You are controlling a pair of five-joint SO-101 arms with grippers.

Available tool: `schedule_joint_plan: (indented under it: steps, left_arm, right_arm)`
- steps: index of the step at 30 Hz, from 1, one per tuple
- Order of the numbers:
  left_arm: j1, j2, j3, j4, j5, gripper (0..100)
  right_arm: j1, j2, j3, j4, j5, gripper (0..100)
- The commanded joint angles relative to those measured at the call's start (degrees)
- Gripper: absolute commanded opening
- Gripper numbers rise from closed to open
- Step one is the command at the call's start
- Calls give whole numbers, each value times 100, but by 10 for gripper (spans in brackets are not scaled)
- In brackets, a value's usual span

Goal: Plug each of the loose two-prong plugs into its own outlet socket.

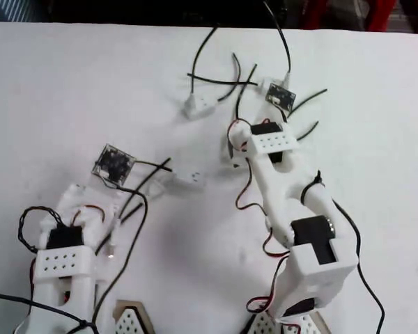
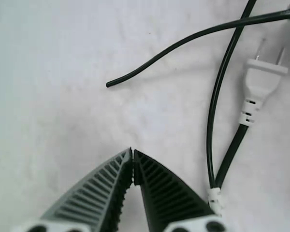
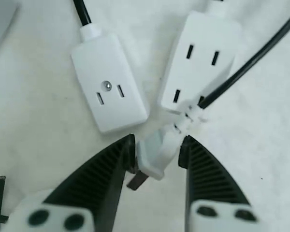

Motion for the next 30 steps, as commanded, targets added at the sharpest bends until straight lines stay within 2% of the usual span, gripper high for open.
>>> schedule_joint_plan:
  steps: [1, 3, 9, 18, 23, 27, 30]
  left_arm:
    - [-40, -119, -18, -97, -35, 27]
    - [-40, -119, -18, -97, -35, 27]
    - [-40, -119, -18, -97, -35, 27]
    - [-40, -119, -18, -97, -44, 27]
    - [-31, -119, -18, -97, -44, 27]
    - [-31, -119, -18, -97, -44, 27]
    - [-31, -119, -18, -97, -44, 27]
  right_arm:
    - [171, -110, -88, -48, 9, 65]
    - [233, -215, -79, -40, 53, 12]
    - [338, -848, -35, 629, 1231, 18]
    - [312, -1569, -26, 2273, 4448, 18]
    - [365, -1578, 185, 2686, 5969, 18]
    - [347, -1578, 853, 2668, 6690, 18]
    - [365, -1578, 1134, 2536, 6831, 21]
